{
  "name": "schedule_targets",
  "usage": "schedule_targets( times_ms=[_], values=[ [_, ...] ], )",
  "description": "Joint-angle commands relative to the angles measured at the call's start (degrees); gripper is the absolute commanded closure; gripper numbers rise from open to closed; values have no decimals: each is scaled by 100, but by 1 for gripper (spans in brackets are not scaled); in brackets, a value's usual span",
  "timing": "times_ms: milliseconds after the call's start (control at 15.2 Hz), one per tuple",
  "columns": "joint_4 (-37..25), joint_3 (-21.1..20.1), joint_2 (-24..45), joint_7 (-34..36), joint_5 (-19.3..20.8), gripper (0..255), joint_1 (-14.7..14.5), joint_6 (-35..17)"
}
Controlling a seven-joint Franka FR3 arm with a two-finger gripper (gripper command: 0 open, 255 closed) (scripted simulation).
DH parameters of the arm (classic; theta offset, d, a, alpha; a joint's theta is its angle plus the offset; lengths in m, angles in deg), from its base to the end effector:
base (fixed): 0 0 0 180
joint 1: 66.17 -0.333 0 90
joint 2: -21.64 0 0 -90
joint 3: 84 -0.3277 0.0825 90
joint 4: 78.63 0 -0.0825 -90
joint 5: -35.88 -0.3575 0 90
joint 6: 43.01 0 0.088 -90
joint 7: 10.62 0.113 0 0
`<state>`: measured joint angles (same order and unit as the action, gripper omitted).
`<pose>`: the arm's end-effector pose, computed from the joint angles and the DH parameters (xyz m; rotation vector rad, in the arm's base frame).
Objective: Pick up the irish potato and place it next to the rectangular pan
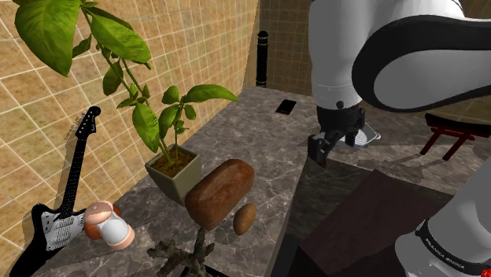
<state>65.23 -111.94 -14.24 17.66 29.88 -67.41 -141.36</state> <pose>0.2684 0.1750 0.4632 2.8761 -0.1790 -0.1724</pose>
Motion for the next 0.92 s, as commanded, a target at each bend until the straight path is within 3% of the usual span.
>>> schedule_targets(
  times_ms=[0,264,462,726,858],
  values=[
    [-26,-371,291,558,-90,0,43,-248],
    [-265,-1104,1145,1657,-7,0,299,-771],
    [-547,-1665,1951,2597,304,0,578,-1127],
    [-1071,-2291,3339,4122,1221,0,906,-1443],
    [-1406,-2373,4149,4962,1862,0,862,-1469]
  ],
)
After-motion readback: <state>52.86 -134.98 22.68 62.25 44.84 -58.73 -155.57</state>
